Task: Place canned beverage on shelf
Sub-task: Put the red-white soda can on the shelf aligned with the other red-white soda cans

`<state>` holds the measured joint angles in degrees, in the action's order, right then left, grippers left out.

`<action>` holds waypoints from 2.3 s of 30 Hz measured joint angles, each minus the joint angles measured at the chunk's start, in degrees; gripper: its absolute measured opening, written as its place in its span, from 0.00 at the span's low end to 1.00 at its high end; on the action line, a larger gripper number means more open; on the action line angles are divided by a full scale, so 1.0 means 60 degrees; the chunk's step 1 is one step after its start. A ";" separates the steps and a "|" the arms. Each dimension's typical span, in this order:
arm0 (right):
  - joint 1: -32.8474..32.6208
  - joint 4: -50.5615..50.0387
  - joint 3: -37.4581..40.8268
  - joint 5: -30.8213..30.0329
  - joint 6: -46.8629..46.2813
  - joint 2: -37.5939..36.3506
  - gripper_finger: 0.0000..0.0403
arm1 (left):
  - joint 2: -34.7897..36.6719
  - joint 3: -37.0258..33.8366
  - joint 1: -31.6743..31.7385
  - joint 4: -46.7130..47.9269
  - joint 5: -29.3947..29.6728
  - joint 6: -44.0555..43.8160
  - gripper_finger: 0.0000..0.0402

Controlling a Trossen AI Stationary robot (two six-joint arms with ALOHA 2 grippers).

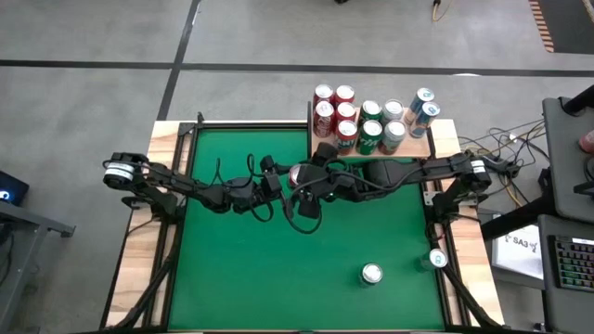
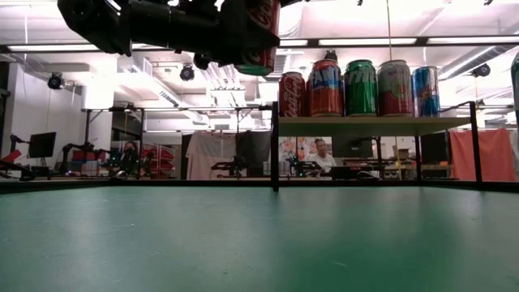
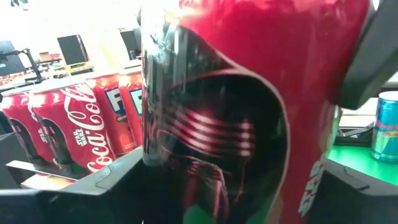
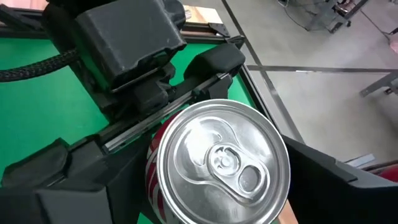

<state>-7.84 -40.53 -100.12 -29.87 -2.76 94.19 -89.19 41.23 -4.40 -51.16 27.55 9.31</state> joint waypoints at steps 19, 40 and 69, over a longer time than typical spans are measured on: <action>0.0416 -0.2379 -0.1394 0.0083 -0.0717 -0.0160 0.71 | 0.0245 -0.0012 -0.0020 -0.0002 -0.0173 0.0078 0.87; 0.2078 -0.3005 -0.1461 0.0055 -0.0350 -0.0197 0.71 | 0.2802 -0.1049 -0.0056 0.1639 0.0091 0.0079 0.87; 0.2379 -0.1902 -0.0346 -0.0604 -0.1289 -0.0173 0.71 | 0.5713 -0.2506 -0.0158 0.1610 0.0069 -0.0396 0.87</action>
<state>6.44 -51.95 -102.19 -33.49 -10.50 93.15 -54.91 26.20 -5.34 -41.50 27.97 6.94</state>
